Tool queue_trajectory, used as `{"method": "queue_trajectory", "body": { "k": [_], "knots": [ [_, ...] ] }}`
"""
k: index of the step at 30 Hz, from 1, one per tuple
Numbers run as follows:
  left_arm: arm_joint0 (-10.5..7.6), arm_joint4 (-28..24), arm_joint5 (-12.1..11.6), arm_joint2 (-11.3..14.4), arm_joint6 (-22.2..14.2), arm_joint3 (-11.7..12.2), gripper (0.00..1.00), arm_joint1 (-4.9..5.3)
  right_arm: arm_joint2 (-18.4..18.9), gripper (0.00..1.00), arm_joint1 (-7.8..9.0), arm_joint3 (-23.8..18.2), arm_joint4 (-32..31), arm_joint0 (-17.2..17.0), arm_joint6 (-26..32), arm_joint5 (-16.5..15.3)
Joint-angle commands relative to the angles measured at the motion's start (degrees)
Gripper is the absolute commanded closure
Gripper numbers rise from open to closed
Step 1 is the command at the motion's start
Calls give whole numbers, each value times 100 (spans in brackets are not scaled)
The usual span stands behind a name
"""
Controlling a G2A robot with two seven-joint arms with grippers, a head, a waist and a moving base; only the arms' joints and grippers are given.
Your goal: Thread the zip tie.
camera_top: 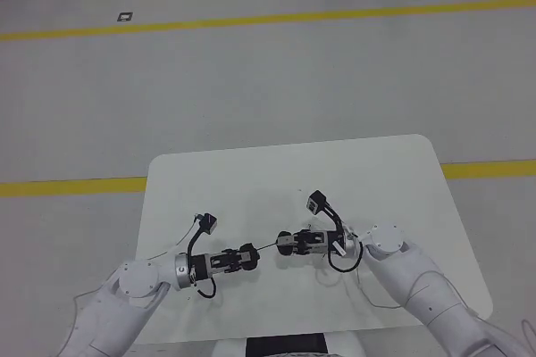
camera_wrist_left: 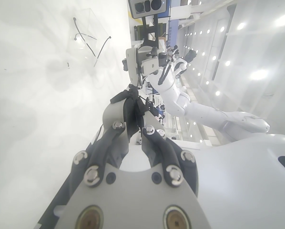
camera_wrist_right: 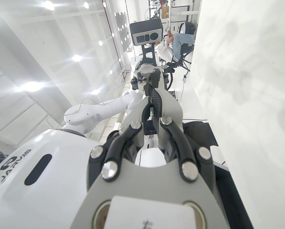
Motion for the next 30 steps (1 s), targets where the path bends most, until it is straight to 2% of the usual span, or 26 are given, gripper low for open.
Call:
{"method": "queue_trajectory", "body": {
  "k": [1, 13, 24, 30],
  "knots": [
    [11, -16, 0, -14, 4, -5, 0, -2, 1, 100, 3, -12, -21, -6, -40, 26],
    [62, -286, 0, -25, 15, 14, 0, -50, 1, 100, 4, -111, 144, -134, -242, 92],
    [46, -258, 0, -31, 68, 36, 0, -55, -18, 100, -3, -111, 187, -130, -219, 98],
    [46, -258, 0, -31, 68, 36, 0, -55, 4, 100, -8, -253, 288, -240, -466, 103]
  ]
}}
